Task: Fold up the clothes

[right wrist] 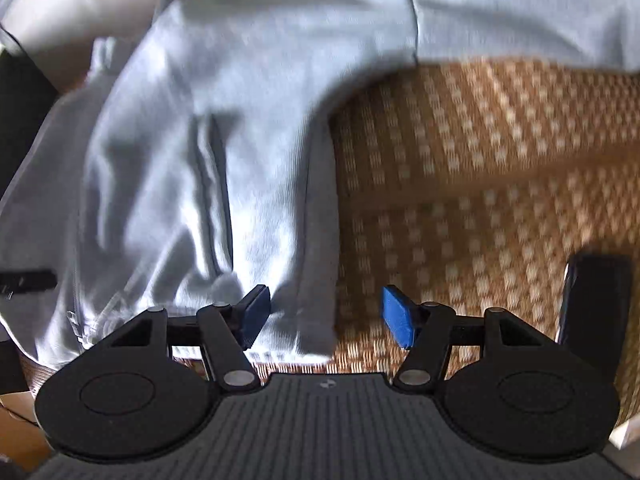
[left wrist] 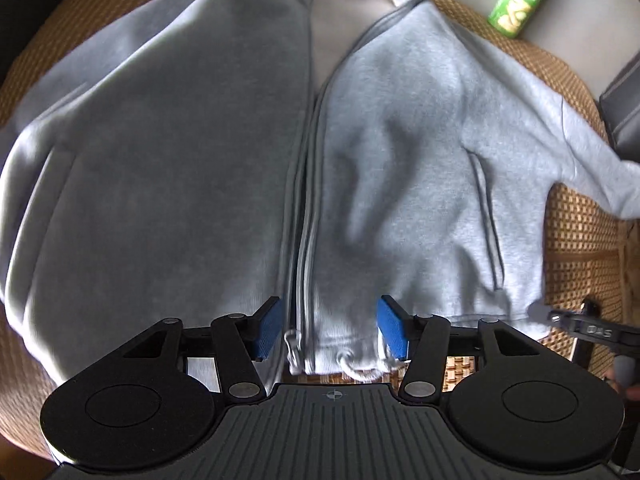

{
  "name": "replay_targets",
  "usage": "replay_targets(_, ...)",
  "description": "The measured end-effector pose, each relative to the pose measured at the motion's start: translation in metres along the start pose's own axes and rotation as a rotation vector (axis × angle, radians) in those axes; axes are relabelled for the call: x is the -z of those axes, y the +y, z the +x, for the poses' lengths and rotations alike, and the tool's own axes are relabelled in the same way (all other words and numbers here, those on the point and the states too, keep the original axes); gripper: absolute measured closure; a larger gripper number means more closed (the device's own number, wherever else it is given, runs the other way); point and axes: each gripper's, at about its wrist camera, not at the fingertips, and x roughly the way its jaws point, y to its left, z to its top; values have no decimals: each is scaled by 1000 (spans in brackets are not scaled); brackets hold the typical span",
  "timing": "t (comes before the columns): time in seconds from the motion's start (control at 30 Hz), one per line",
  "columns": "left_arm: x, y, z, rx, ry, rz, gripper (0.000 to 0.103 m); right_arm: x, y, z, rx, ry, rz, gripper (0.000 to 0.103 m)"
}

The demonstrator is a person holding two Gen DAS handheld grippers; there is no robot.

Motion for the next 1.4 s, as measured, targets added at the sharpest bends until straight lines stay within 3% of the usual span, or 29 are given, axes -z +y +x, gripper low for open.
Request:
replay_targets(0.03, 2, 2, -2, 4, -9, -6, 36, 2, 0, 4, -15, 27, 9, 65)
replay_targets(0.07, 2, 4, -7, 3, -23, -7, 36, 1, 0, 5, -26, 47, 15, 74)
replay_targets(0.17, -2, 17, -22, 5, -74, -27, 35, 0, 2, -1, 19, 59, 21, 79)
replay_targets(0.3, -16, 42, -49, 3, -146, -80, 35, 10, -8, 12, 163, 110, 77, 74)
replay_targets(0.37, -25, 58, -73, 0, -223, -101, 35, 7, -2, 5, 190, 93, 56, 57)
replay_targets(0.43, -36, 78, -95, -19, -293, -126, 33, 4, 12, -19, 213, 6, -5, 49)
replay_targets(0.5, -51, 102, -110, -56, -349, -150, 30, -1, 31, -51, 233, -128, -66, 48)
replay_targets(0.57, -67, 127, -118, -108, -370, -147, 30, -11, 53, -79, 163, -230, -106, 45)
replay_targets(0.73, -121, 179, -112, -177, -347, -21, 29, -58, 127, -91, -157, -301, -243, 39)
replay_targets(0.83, -155, 199, -91, -140, -302, 38, 30, -93, 179, -73, -257, -301, -361, 39)
replay_targets(0.97, -184, 211, -51, -104, -231, 151, 30, -148, 234, -45, -313, -279, -477, 39)
replay_targets(1.17, -199, 219, -9, 18, -177, 204, 29, -211, 303, 14, -236, -270, -611, 39)
replay_targets(1.33, -205, 216, 15, 102, -145, 235, 30, -242, 335, 65, -120, -233, -692, 39)
replay_targets(1.37, -205, 219, 17, 120, -141, 226, 34, -245, 339, 73, -110, -220, -704, 39)
replay_targets(1.4, -206, 221, 19, 139, -135, 218, 61, -249, 343, 82, -103, -203, -716, 39)
